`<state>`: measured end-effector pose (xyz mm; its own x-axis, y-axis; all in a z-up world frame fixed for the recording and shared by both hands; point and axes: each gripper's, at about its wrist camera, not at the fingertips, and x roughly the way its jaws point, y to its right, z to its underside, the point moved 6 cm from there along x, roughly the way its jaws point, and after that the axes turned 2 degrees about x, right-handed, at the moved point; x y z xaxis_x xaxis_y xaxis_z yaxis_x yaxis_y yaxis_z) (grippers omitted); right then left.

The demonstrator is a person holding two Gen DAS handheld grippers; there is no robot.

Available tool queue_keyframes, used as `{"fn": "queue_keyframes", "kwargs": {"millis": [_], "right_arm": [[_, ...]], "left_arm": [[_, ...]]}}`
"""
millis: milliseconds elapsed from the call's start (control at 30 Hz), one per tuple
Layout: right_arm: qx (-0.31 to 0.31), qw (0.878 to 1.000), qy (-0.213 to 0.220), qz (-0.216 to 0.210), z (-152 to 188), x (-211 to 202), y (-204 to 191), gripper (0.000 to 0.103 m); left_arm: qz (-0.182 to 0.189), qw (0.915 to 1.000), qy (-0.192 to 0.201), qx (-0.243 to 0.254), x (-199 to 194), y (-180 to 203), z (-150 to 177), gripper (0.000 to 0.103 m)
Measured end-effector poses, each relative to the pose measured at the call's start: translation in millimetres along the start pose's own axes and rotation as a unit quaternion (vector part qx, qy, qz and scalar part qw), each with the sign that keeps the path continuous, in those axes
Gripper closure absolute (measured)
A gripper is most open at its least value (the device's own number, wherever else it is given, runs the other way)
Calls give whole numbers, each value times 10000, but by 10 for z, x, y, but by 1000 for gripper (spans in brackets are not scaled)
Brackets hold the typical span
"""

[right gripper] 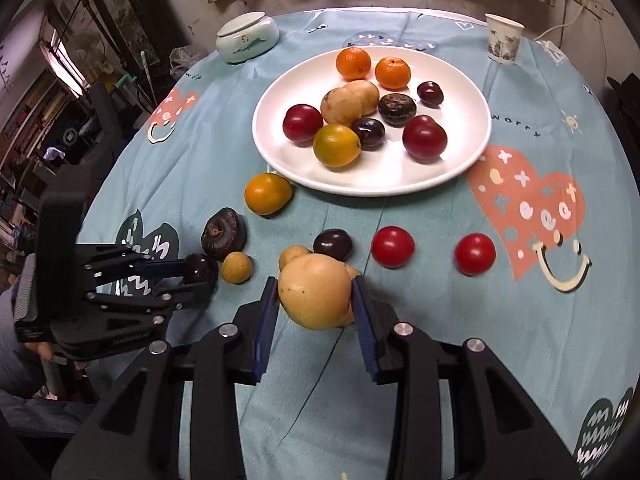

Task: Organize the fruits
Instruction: 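Grasp a dark purple plum with the left tool while the right tool grasps a pale pear, then carry the dark plum and pale pear onto the plate and open both tools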

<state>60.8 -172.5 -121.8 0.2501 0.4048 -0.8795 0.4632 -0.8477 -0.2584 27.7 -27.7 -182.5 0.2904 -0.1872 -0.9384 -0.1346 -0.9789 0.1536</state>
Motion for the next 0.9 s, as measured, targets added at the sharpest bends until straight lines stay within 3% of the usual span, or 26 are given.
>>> {"fn": "queue_keyframes", "kwargs": {"millis": [200, 567, 900], "right_arm": [[116, 9999, -17, -72, 127, -46, 17, 66], [269, 9994, 160, -144, 281, -175, -69, 66], [477, 9979, 413, -153, 332, -378, 3, 66]], "left_arm": [[17, 9997, 232, 112, -130, 58, -35, 69], [15, 9934, 1043, 474, -790, 354, -271, 69], [152, 9912, 1202, 543, -969, 435, -401, 69]]}}
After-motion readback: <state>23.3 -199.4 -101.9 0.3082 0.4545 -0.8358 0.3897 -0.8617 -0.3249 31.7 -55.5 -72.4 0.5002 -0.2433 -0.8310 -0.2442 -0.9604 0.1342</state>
